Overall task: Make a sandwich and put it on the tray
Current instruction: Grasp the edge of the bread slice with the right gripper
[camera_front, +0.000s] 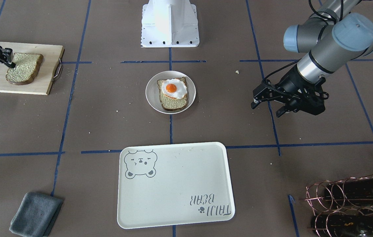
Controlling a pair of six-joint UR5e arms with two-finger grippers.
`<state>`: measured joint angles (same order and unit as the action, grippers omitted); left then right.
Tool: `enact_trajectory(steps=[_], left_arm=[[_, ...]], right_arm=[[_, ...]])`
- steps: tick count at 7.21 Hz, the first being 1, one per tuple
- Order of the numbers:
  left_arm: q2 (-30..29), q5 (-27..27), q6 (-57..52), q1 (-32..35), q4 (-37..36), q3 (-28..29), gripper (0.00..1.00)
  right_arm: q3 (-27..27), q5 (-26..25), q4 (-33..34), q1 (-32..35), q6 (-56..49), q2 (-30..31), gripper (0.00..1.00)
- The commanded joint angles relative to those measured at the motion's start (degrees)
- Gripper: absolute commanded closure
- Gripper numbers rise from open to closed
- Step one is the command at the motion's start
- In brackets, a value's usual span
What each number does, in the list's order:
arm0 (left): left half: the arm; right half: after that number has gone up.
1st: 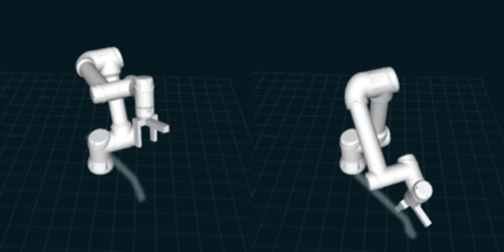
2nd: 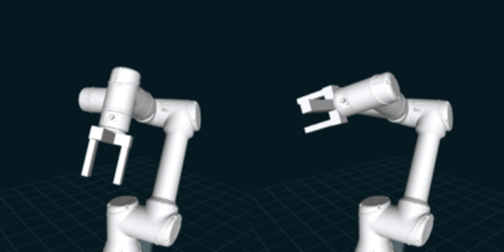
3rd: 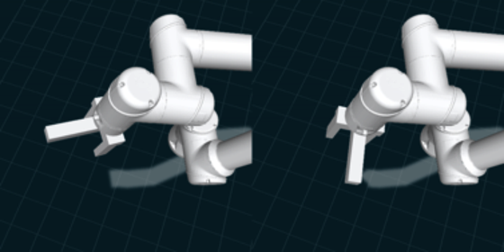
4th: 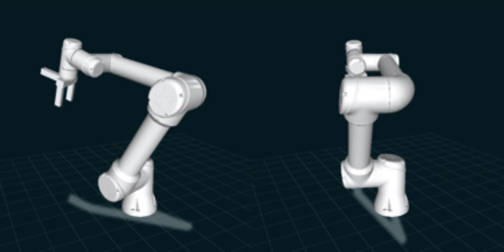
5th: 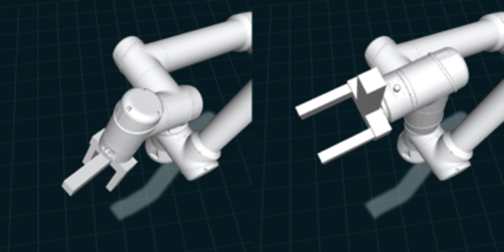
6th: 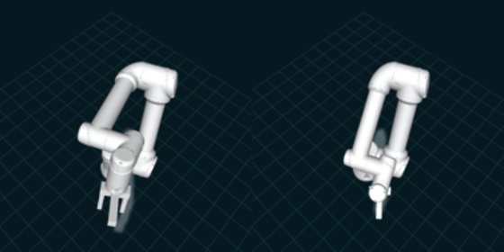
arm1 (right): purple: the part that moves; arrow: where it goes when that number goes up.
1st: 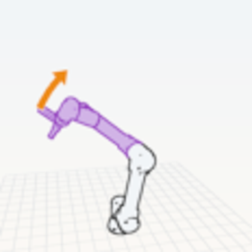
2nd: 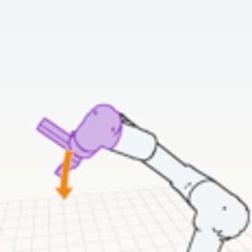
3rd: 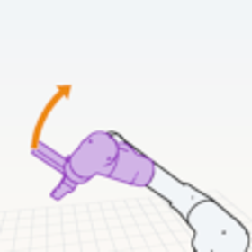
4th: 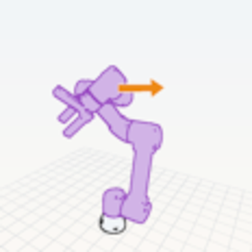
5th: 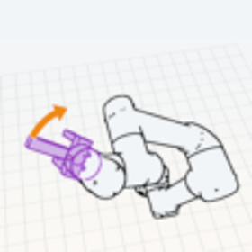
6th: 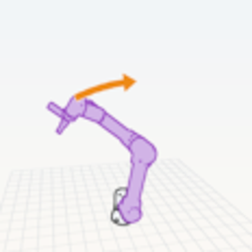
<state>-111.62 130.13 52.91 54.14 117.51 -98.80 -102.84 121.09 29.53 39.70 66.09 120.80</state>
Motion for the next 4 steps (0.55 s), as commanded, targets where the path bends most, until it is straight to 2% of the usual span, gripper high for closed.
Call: enact_trajectory(steps=[1, 4], left_arm=[[0.0, 0.0, 0.0, 0.0, 0.0, 0.1, 0.00], [0.1, 0.0, -0.1, 0.0, 0.0, 0.1, 0.00]], right_arm=[[-0.1, 0.0, -2.4, -0.1, 0.0, -0.1, 1.00], [-0.4, 1.2, -11.5, 2.2, 0.0, 1.0, 1.00]])
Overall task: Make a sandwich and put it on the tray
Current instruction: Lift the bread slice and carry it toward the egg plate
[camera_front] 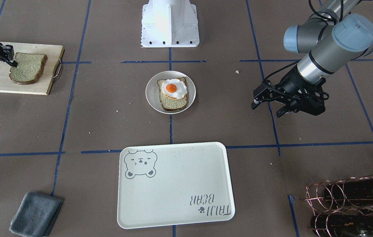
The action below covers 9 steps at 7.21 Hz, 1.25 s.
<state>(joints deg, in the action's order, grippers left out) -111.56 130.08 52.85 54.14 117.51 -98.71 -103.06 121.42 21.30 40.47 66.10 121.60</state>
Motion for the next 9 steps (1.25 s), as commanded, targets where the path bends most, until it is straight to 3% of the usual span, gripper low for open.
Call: enact_trajectory(steps=[1, 3, 6, 7, 9], left_arm=[[0.0, 0.0, 0.0, 0.0, 0.0, 0.0, 0.00], [0.0, 0.0, 0.1, 0.0, 0.0, 0.1, 0.00], [0.0, 0.0, 0.1, 0.0, 0.0, 0.5, 0.00], [0.0, 0.0, 0.2, -0.1, 0.0, 0.5, 0.00], [0.1, -0.2, 0.3, -0.1, 0.0, 1.0, 0.00]], right_arm=[[-0.5, 3.4, -3.7, 4.9, 0.1, -0.2, 1.00], [-3.3, 9.2, -3.7, 10.8, 1.2, -2.8, 1.00], [-3.4, 13.2, -2.5, 13.1, 14.5, -19.3, 1.00], [-3.5, 13.1, 1.2, 13.1, 16.0, -25.1, 1.00], [-2.7, 10.3, 15.3, 6.8, 16.4, -40.1, 1.00]])
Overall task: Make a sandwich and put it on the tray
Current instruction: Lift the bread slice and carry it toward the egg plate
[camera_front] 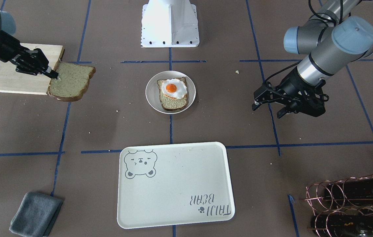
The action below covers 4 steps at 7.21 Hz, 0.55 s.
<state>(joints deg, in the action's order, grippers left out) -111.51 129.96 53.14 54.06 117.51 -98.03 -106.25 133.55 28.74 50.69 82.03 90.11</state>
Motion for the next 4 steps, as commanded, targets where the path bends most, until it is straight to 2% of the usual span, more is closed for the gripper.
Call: enact_trajectory(steps=[1, 2, 4], left_arm=[[0.1, -0.1, 0.0, 0.0, 0.1, 0.5, 0.00], [0.1, -0.1, 0.2, 0.0, 0.1, 0.4, 0.00], [0.1, -0.1, 0.4, 0.0, 0.1, 0.3, 0.00]], right_arm=[[0.7, -8.7, 13.3, -10.0, 0.5, -14.1, 1.00], [0.9, -14.4, 18.1, -15.7, 0.5, -17.9, 1.00], [3.2, -20.9, 23.0, -21.6, 0.5, -23.1, 1.00]])
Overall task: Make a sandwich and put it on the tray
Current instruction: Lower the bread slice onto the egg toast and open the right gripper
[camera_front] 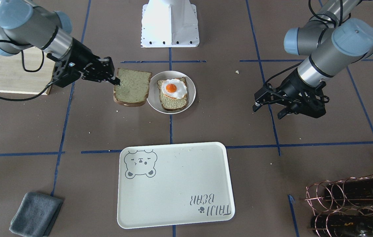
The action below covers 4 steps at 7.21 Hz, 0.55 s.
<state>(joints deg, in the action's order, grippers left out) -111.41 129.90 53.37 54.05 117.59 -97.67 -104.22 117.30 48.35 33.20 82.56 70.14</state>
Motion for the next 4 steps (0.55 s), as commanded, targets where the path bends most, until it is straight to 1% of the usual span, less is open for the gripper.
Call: enact_trajectory(steps=[1, 2, 4], left_arm=[[0.0, 0.0, 0.1, 0.0, 0.0, 0.0, 0.00], [0.0, 0.0, 0.1, 0.0, 0.0, 0.0, 0.00], [0.0, 0.0, 0.0, 0.0, 0.0, 0.1, 0.00]], right_arm=[[3.3, -6.5, 3.6, -5.2, -0.1, -4.9, 1.00], [6.0, -6.7, 3.6, -5.9, -0.1, -6.9, 1.00], [6.9, -6.8, 3.6, -7.0, -0.1, -7.0, 1.00]])
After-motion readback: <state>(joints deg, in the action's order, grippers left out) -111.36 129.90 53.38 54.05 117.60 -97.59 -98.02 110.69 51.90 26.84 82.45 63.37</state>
